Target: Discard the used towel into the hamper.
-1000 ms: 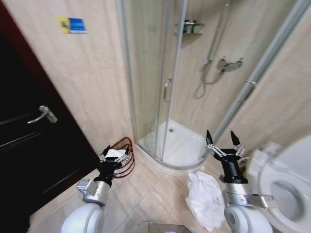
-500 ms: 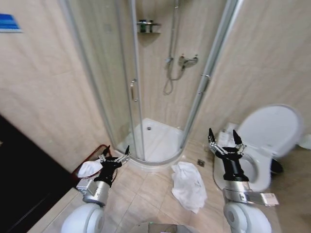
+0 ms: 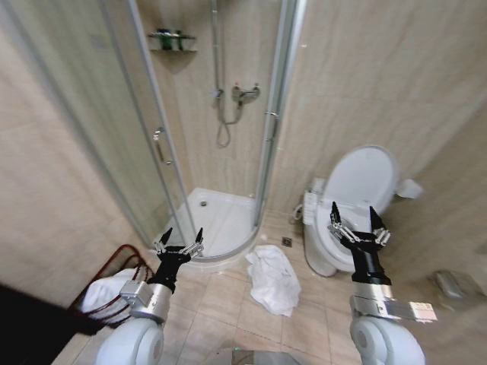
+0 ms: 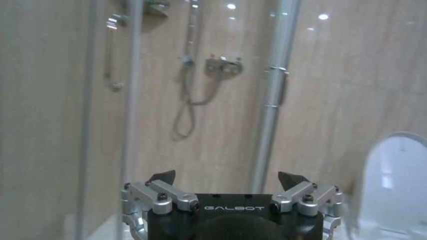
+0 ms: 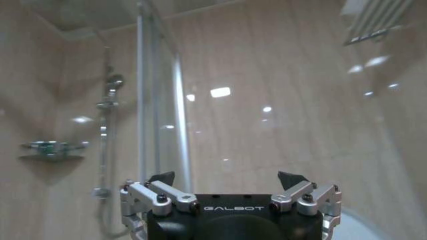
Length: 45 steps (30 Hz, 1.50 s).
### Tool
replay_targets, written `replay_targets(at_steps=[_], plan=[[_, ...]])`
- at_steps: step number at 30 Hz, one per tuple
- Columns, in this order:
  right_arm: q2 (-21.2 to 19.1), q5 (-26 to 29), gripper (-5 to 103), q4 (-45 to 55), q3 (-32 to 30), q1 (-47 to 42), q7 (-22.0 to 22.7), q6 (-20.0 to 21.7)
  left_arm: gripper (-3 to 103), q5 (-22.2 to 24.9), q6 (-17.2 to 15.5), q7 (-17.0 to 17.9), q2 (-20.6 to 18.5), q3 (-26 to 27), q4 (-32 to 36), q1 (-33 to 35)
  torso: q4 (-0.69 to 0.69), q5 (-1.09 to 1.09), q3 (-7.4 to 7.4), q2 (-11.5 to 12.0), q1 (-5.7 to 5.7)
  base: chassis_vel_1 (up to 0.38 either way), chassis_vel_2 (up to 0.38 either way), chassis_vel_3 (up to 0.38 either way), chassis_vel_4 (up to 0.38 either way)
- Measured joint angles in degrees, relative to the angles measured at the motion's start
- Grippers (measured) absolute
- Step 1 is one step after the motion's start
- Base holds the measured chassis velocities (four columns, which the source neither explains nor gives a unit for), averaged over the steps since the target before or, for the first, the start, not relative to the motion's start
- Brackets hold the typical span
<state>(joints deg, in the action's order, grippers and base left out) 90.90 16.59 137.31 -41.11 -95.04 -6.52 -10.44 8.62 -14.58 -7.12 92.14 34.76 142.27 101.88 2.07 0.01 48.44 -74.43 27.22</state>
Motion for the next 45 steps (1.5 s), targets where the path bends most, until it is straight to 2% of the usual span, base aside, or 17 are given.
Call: replay_targets(at_steps=[22, 33, 45], plan=[[-0.1, 0.4, 100, -0.4, 0.4, -0.1, 0.6, -1.2, 100, 0.0, 0.0, 0.0, 0.0, 0.0, 0.0, 0.0, 0.01, -0.01, -0.36, 0.6, -0.32, -0.029, -0.036, -0.03, -0.03], [0.1, 0.4, 100, -1.1, 0.4, -0.6, 0.9, -2.5, 100, 0.0, 0.0, 0.0, 0.0, 0.0, 0.0, 0.0, 0.01, -0.01, -2.13, 4.0, -1.89, 0.0, 0.0, 0.0, 0.0], [0.9, 1.1, 100, -7.9, -1.1, -3.0, 1.7, -6.2, 100, 0.0, 0.0, 0.0, 0.0, 0.0, 0.0, 0.0, 0.01, -0.01, -4.23, 7.9, -3.65, 0.0, 0.0, 0.0, 0.0]])
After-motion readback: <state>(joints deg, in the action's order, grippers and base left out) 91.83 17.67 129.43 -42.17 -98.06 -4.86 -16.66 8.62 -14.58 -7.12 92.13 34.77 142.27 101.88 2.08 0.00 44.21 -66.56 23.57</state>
